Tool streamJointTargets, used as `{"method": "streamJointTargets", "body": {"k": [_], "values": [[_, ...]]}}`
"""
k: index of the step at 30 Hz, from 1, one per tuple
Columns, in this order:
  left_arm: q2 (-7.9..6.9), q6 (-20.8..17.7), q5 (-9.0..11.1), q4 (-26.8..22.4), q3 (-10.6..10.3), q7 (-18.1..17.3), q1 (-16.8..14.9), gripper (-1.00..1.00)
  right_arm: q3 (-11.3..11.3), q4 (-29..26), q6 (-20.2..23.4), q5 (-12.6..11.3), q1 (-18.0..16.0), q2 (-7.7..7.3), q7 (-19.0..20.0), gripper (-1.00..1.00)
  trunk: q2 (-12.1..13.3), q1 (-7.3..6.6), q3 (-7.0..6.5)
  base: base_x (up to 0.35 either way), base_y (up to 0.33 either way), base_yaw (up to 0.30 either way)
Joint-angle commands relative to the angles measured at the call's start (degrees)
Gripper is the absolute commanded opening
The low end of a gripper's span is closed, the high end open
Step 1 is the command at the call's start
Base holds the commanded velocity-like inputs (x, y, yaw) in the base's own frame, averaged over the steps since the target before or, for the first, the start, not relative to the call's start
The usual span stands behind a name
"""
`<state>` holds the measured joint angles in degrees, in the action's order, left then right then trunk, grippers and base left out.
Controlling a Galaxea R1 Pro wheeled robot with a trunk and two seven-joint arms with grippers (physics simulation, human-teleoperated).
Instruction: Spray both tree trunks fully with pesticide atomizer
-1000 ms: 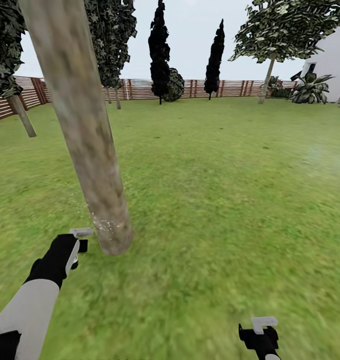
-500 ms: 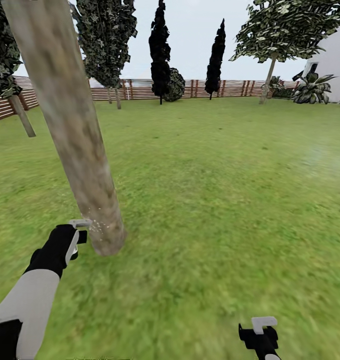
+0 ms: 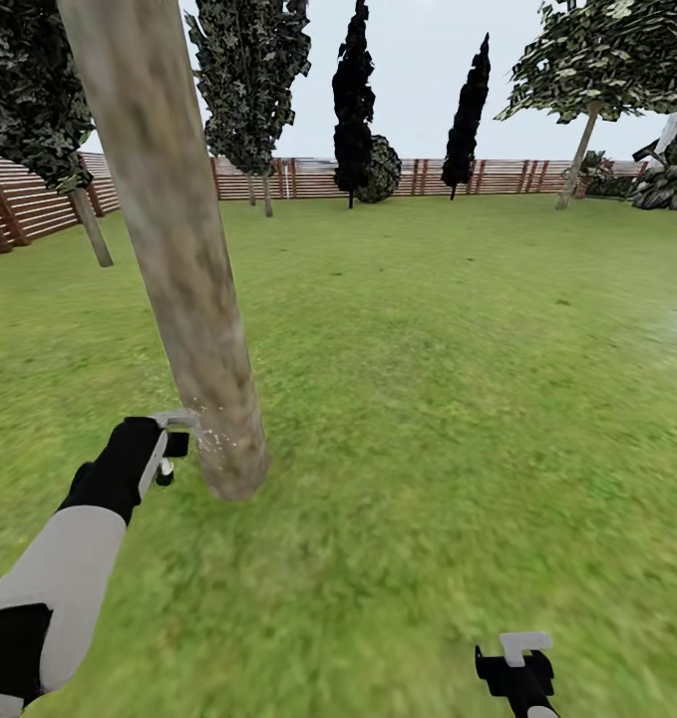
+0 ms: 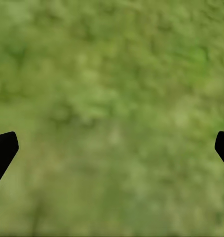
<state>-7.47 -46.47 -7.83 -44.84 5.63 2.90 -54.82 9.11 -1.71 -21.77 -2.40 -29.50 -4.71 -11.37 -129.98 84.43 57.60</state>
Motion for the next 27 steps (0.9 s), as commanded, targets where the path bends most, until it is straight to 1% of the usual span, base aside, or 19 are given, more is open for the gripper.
{"method": "streamJointTargets", "body": {"k": [1,2,7,8,10,12,15,18,27], "values": [[-0.06,-0.3,-1.0,0.0,-0.4,-2.5,-1.1,-1.00,0.5,0.0,-0.1,-0.3,0.0,-0.03,-0.2,1.00,0.0,-0.01,0.05,0.000,0.000,0.001],[-0.17,-0.4,-1.1,0.1,-0.6,-3.1,-1.5,-1.00,0.5,0.0,-0.1,-0.3,0.0,-0.04,-0.2,1.00,0.0,-0.01,0.05,0.000,0.000,0.000],[-4.16,-0.4,-1.0,0.2,-0.7,-3.5,-0.9,-1.00,0.5,0.0,-0.1,-0.2,0.0,-0.04,-0.2,1.00,0.0,-0.01,0.05,0.002,0.000,0.000],[-4.32,-0.4,-0.9,0.2,-0.7,-3.6,-0.8,-1.00,0.5,0.0,-0.1,-0.2,0.0,-0.04,-0.2,1.00,0.0,-0.01,0.05,0.160,0.000,0.000],[-4.21,-0.4,-0.8,0.1,-1.9,-3.6,-0.7,-1.00,0.5,0.0,-0.1,-0.2,0.0,-0.04,-0.2,1.00,0.0,-0.01,0.05,0.297,0.000,0.000],[-4.14,-0.4,-0.6,0.1,-2.4,-3.6,-0.7,-1.00,0.5,0.0,-0.1,-0.2,0.0,-0.04,-0.2,1.00,0.0,-0.01,0.05,0.301,-0.062,0.000],[-4.22,-0.5,-0.5,0.1,-2.3,-3.6,-0.7,-1.00,0.5,0.0,-0.1,-0.2,0.0,-0.04,-0.2,1.00,0.0,-0.01,0.05,0.107,-0.228,0.000],[-4.34,-1.1,-0.5,0.0,-2.2,-3.6,-0.9,-1.00,0.5,0.0,-0.1,-0.2,0.0,-0.02,-0.2,1.00,0.0,-0.01,0.05,0.010,-0.270,0.000],[-4.39,-1.2,-0.4,0.0,-2.2,-3.7,-1.3,-1.00,0.6,0.0,-0.1,-0.2,0.0,0.05,-0.2,1.00,0.0,-0.01,0.05,0.000,-0.274,0.000]]}}
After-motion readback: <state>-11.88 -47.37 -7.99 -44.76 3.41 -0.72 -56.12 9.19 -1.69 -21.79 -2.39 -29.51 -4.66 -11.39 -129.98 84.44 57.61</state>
